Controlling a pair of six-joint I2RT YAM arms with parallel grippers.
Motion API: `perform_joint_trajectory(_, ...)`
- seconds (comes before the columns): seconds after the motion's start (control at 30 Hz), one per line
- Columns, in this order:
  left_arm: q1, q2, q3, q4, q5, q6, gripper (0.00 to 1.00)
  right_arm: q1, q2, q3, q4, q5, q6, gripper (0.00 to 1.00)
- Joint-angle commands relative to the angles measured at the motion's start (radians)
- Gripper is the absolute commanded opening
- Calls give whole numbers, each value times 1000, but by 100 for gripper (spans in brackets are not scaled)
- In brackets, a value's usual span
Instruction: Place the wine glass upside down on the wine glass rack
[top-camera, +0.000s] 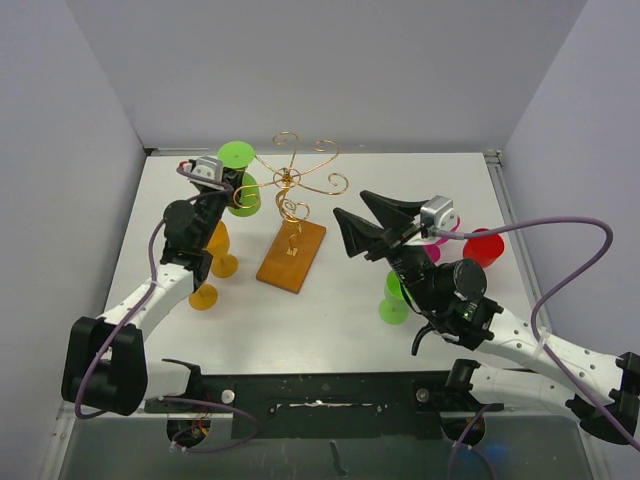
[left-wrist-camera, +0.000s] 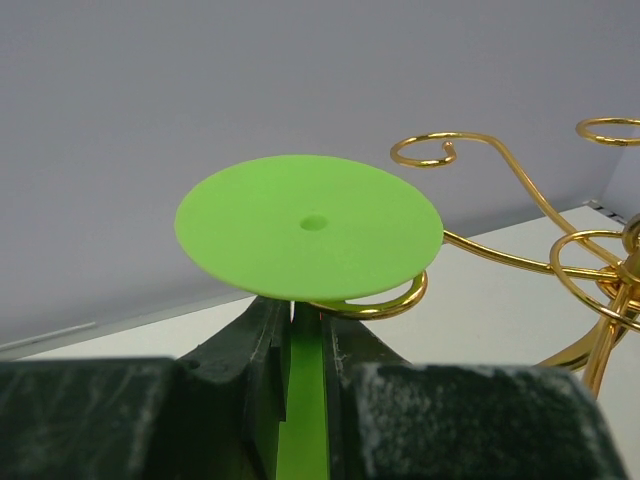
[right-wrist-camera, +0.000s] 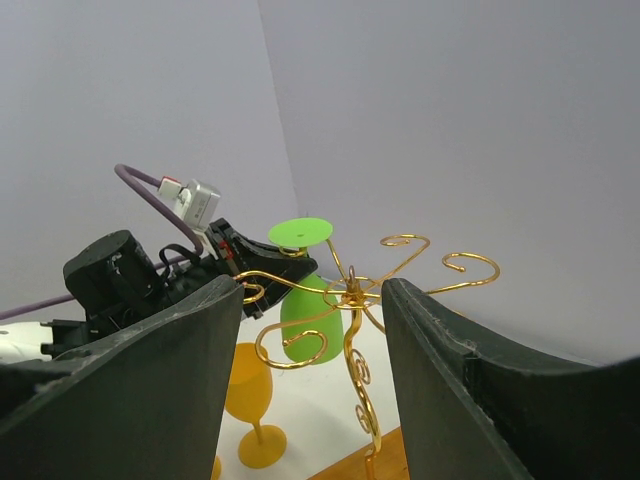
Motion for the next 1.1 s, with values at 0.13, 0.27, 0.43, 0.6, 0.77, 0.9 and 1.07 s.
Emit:
perform_joint_trajectory(0.13, 3, -88, -77, 158, -16, -47, 0, -4, -20, -4, 54, -10, 14, 58)
perform_joint_trajectory(0.27, 2, -112, -122, 188, -7, -72, 0, -3, -18, -4, 53, -14, 19, 58)
perform_joint_trajectory(0.43, 1, -118, -136, 178, 87, -74, 0, -3, -16, -2, 47, -14, 26, 58)
perform_joint_trajectory(0.6, 0, -131, -147, 110, 112, -63, 5, -4, -18, -1, 16, 3, 37, 58)
perform_joint_trajectory(0.77, 1, -173, -165, 56, 90, -61, 26, -4, -29, 2, -74, 29, 69, 59)
perform_joint_trajectory(0.9, 1, -229, -181, -11, 28, -68, 39, -4, -36, 6, -162, 42, 107, 59)
perform_joint_trajectory(1.07, 2, -296, -192, -98, -3, -71, 49, -3, -44, 33, -287, 64, 140, 59)
